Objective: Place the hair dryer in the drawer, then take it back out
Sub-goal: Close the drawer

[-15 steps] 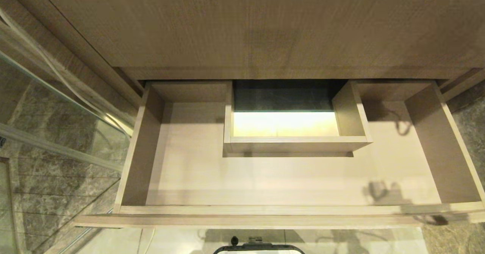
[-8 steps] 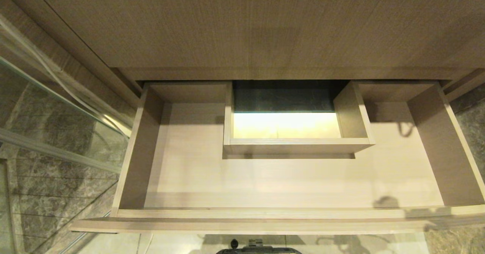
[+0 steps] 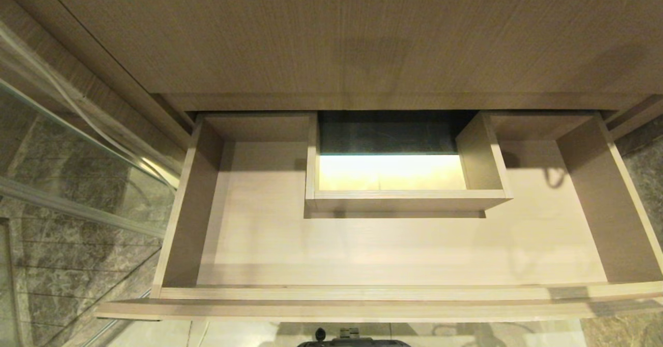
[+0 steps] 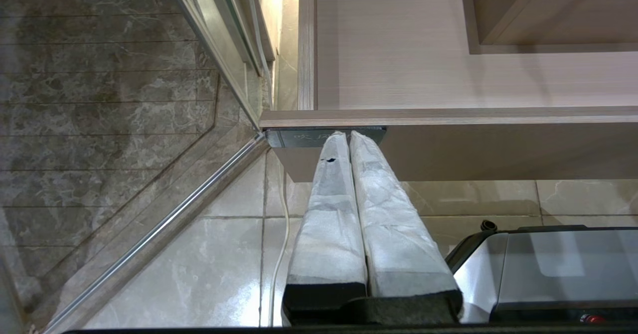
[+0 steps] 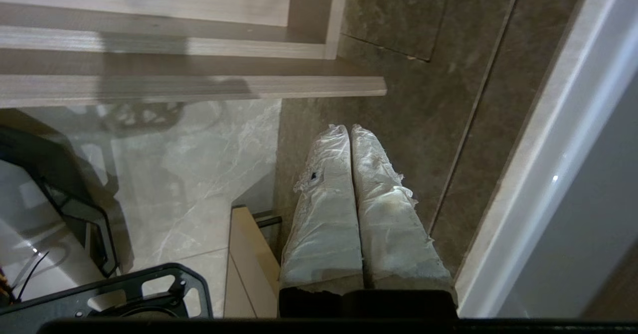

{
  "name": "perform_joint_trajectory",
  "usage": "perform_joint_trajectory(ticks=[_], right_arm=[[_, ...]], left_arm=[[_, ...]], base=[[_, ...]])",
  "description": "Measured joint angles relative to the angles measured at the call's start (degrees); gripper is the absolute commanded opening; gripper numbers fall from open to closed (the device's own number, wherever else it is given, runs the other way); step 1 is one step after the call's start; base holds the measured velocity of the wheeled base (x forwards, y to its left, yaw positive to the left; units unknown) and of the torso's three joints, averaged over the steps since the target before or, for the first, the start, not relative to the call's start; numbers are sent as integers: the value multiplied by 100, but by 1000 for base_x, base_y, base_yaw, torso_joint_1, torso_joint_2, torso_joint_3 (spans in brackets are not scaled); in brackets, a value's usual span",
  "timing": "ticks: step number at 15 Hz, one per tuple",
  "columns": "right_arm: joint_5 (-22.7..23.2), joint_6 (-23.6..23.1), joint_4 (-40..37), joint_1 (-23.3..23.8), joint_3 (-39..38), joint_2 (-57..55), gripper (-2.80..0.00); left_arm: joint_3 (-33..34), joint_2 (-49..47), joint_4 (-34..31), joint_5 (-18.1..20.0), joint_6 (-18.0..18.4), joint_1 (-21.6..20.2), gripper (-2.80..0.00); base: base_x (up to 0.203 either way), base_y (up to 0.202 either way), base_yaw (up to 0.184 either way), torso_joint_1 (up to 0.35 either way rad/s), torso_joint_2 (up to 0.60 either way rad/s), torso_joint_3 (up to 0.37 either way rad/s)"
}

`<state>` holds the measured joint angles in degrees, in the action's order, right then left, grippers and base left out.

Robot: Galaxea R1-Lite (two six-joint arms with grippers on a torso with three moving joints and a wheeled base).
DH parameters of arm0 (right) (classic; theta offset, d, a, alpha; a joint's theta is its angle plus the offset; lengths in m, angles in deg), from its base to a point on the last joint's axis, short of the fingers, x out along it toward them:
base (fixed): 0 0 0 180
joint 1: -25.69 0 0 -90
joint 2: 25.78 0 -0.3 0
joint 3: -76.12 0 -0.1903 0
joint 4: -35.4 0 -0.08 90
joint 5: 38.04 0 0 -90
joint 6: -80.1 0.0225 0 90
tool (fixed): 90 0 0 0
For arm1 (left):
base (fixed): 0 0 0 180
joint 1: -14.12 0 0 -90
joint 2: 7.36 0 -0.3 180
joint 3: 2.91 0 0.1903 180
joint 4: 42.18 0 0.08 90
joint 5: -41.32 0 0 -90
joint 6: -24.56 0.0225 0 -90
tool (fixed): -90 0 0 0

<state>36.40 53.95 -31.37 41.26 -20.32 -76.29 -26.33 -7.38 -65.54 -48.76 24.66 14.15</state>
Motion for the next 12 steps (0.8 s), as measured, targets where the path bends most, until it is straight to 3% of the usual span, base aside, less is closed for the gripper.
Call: perform_joint_trajectory(ticks=[4,9,12], right_arm=[[106,21,157,-135,-477,27,-280],[1597,118,310,-223,-1472,-15,-280],[1769,479,526,-223,-2086,-181,-280]], left_arm=[[-2,0,0,0,1,0,-280],[-2,0,-2,-2,0,0,-280],[0,0,0,2,-2,0,-280]], base=[[0,0,0,0,0,0],[0,0,0,0,0,0],[0,0,0,0,0,0]])
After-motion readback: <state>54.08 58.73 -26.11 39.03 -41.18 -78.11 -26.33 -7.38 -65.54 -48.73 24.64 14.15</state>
